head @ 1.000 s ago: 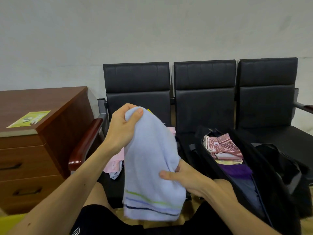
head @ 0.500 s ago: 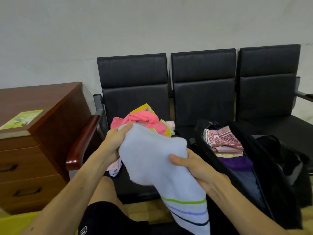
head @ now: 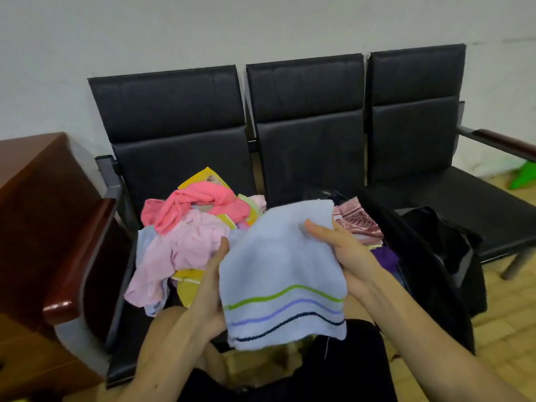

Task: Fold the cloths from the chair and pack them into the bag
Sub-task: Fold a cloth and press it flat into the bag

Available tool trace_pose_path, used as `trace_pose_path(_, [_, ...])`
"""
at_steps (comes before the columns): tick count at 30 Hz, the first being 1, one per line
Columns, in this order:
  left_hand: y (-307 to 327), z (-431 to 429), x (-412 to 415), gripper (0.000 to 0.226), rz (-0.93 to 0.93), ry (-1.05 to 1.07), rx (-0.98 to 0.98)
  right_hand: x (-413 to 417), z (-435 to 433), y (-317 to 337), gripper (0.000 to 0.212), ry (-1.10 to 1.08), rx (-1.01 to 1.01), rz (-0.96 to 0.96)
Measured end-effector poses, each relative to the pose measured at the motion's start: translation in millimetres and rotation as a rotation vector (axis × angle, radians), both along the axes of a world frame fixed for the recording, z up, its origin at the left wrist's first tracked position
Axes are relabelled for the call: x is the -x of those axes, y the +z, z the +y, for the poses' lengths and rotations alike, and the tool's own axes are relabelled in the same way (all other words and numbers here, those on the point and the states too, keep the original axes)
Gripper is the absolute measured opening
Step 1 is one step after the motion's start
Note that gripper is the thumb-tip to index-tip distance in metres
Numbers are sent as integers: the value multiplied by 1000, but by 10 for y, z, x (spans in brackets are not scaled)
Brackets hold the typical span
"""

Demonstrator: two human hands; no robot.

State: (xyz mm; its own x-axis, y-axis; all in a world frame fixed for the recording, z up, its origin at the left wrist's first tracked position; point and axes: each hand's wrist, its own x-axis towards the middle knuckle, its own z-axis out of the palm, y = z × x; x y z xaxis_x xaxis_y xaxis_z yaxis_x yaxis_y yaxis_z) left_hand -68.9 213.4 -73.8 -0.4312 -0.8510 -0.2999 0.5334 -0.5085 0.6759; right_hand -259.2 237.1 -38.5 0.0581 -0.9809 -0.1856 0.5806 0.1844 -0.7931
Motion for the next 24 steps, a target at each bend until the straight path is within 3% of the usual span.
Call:
trace_pose_path(4, [-78,-213,28,47,5,-85,39,254,-69,-88,49,-40,-1,-36])
trace_pose_path(7, [-122,-360,112,57,-327,-55,312,438,-52,-185,46,3,-1,-18])
trace_pose_path(10, [-134,-504,199,52,-585,-25,627,649,-44,-407,47,56,-41,259])
trace_pose_path(13, [-74,-627,348,37,-779,-52,831,882,-30,-620,60,-83,-116,479])
trace_pose_path(17, [-40,-701,680,32,-862,-141,901,1233,30,-604,74,-242,-10,759])
trace_pose_path(19, [-15,-744,792,39,-920,-178,943,1385,40,-511,68,-186,53,949])
trace_pose_path(24, [7,-864,1073,64,-1040,-200,1048,1633,73,-321,61,-90,67,1189])
